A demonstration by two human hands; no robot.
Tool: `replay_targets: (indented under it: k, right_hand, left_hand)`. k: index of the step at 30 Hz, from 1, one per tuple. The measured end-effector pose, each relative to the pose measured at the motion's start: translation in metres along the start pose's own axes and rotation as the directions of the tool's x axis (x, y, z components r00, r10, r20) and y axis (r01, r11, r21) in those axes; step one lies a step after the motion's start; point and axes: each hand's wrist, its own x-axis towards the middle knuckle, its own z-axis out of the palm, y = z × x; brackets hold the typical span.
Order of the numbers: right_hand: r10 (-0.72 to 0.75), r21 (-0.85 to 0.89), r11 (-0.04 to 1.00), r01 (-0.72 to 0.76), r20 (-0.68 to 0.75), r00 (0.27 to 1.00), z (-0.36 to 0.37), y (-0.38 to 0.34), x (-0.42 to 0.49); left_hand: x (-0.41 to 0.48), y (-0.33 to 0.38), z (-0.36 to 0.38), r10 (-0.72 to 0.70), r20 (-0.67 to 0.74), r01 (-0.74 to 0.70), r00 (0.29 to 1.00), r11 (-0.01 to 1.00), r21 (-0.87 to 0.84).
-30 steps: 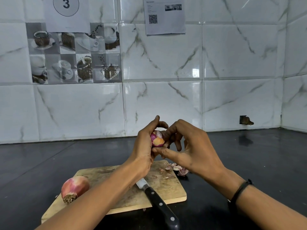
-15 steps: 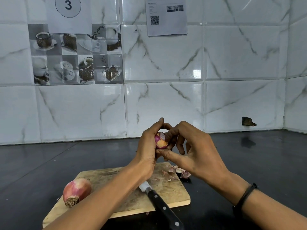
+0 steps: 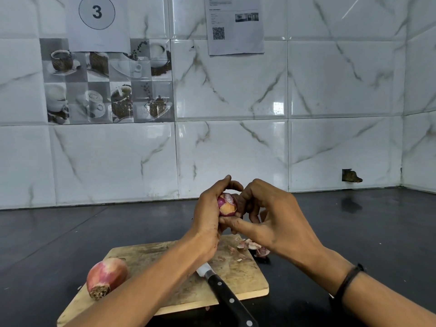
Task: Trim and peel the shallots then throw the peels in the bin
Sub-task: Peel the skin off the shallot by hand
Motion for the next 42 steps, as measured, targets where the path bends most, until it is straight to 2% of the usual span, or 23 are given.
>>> replay_targets:
  k: [5,13,20,26,31,36,39,42]
  right_hand:
    - [0.008,0.062,0.998,-0.007,-0.023,1.000,-0.002,-0.004,0.001]
    - [-0.085,-0.036,0.996,0.083,-0.050,0.995,-0.004,0.000,0.001]
    - [-0.142,-0.151,0.976,0.157,0.103,0.984,-0.008,0.007,0.001]
    - [-0.142,-0.370,0.902,0.223,0.233,0.962,-0.005,0.006,0.000]
    - [-0.119,-0.463,0.855,0.233,0.262,0.958,0.000,0.005,-0.001]
    - [-0.116,-0.426,0.878,0.219,0.254,0.960,0.000,0.003,0.000]
    - [-0.118,-0.302,0.937,0.175,0.200,0.973,-0.004,0.000,0.000]
    - [-0.095,-0.172,0.979,0.113,0.104,0.990,-0.010,0.001,0.000]
  left_hand:
    - [0.001,0.000,-0.002,-0.027,0.010,0.027,1.000,0.998,-0.058]
    - [0.004,0.003,-0.008,-0.023,-0.020,0.022,1.000,1.000,-0.014]
    - [0.005,-0.001,-0.007,-0.056,-0.032,0.058,0.998,0.996,0.067]
    - [0.004,-0.004,-0.005,-0.114,-0.076,0.121,0.991,0.988,0.094]
    - [0.003,-0.006,-0.002,-0.144,-0.076,0.149,0.987,0.987,0.067]
    - [0.003,-0.001,0.003,-0.134,-0.082,0.131,0.988,0.991,-0.040]
    - [0.001,0.001,0.002,-0.135,-0.083,0.129,0.987,0.988,-0.080]
    - [0.002,0.000,0.000,-0.136,-0.068,0.134,0.988,0.991,-0.022]
